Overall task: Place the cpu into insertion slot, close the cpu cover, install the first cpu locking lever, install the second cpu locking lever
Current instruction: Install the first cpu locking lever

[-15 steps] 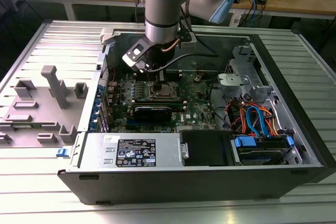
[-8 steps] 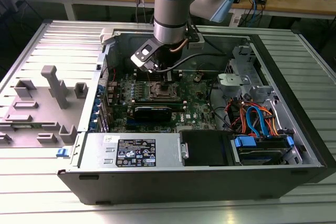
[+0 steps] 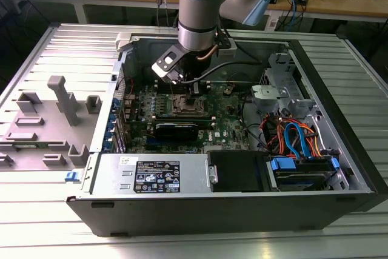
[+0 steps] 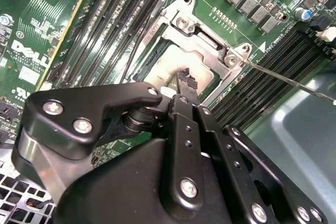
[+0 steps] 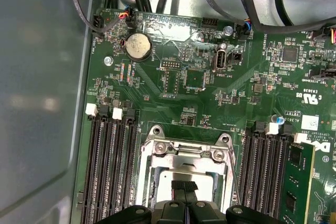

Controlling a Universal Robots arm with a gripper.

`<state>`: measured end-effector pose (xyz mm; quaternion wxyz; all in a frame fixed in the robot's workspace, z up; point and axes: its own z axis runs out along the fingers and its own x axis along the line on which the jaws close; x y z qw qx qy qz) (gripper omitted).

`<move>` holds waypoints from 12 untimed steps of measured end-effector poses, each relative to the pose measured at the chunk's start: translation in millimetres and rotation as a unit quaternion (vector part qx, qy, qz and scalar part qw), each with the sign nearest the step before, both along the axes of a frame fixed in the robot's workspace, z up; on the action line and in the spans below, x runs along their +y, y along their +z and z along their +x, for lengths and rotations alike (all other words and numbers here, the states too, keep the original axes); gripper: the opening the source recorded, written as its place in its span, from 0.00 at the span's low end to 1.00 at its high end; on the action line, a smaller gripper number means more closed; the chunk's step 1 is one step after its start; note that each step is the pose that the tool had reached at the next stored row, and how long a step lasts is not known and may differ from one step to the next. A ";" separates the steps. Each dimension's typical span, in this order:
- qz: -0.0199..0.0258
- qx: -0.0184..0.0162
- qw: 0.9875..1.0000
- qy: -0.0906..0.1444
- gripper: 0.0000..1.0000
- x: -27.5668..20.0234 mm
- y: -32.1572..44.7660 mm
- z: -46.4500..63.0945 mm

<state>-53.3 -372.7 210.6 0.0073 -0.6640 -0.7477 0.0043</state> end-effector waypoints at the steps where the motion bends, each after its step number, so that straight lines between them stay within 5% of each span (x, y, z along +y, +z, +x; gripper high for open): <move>1: 0.000 0.000 1.000 0.000 0.11 0.0 0.4 0.0; 12: 0.000 0.000 1.000 0.000 0.11 0.0 7.0 0.0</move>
